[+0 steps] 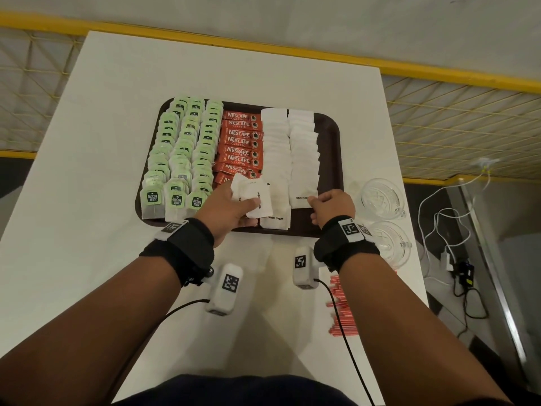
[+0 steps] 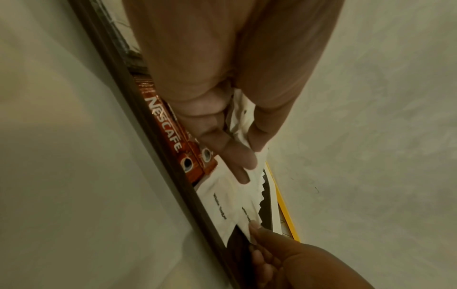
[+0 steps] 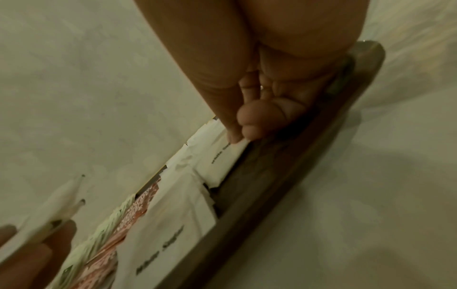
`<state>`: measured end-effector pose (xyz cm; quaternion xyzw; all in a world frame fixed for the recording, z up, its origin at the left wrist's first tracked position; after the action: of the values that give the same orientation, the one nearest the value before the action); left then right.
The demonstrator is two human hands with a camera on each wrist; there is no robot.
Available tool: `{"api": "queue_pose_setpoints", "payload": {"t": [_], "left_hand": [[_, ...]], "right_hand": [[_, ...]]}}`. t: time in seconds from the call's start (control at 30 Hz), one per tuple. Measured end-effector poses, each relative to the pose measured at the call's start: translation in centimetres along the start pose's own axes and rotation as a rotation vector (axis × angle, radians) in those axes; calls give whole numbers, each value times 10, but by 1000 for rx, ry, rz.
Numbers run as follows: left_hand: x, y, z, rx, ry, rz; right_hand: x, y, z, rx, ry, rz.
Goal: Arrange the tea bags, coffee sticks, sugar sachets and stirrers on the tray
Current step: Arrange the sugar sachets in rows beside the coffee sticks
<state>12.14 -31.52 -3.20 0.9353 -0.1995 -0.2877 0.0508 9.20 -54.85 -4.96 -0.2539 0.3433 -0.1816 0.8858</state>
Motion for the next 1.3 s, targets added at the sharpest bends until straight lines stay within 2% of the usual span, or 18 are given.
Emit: {"api": "queue_pose_setpoints", "payload": {"t": [0.07, 0.17, 0.23, 0.3, 0.4, 0.5, 0.63, 0.73, 0.87, 1.1, 1.2, 1.3], "left_hand": [[-1, 0, -2, -2, 11, 2], [-1, 1, -2, 29, 16, 5], [-1, 5, -2, 87, 31, 27], [-3, 13, -5, 148, 54, 68], [-3, 23, -6, 180, 64, 126], [0, 22, -2, 118, 32, 108], [2, 15, 4, 42, -9, 50], [2, 13, 7, 32, -17, 33], [2, 14, 8, 15, -28, 52], [-1, 15, 7, 59, -23, 61], [0, 15, 7, 100, -16, 62], [1, 18, 7, 164, 1, 93]], "right_hand": [[-4, -4, 4, -23, -36, -62], [-21, -10, 28, -154, -239, -104], [-35, -2, 45, -198, -380, 28], [-47, 11, 56, -246, -453, 205], [-48, 19, 54, -313, -426, 320], [-42, 10, 40, -102, -327, 335], [-30, -6, 12, 161, -175, 200], [-19, -8, -5, 199, -99, 109], [-10, -3, -14, 169, -27, 77], [-7, -6, -6, -121, -64, -6], [-18, -15, 12, -218, -203, -91], [-33, -9, 36, -227, -380, 49]]}}
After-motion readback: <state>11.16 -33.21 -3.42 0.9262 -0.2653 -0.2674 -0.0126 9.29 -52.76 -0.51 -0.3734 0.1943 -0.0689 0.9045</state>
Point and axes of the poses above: each hand's wrist, its own x-axis towards the middle knuckle, its own y-axis out of the palm, z = x × y, the point moved 6 cm from there along x, towards the middle knuckle, and after that the axes turned 7 degrees about z, right-handed, at the moved point
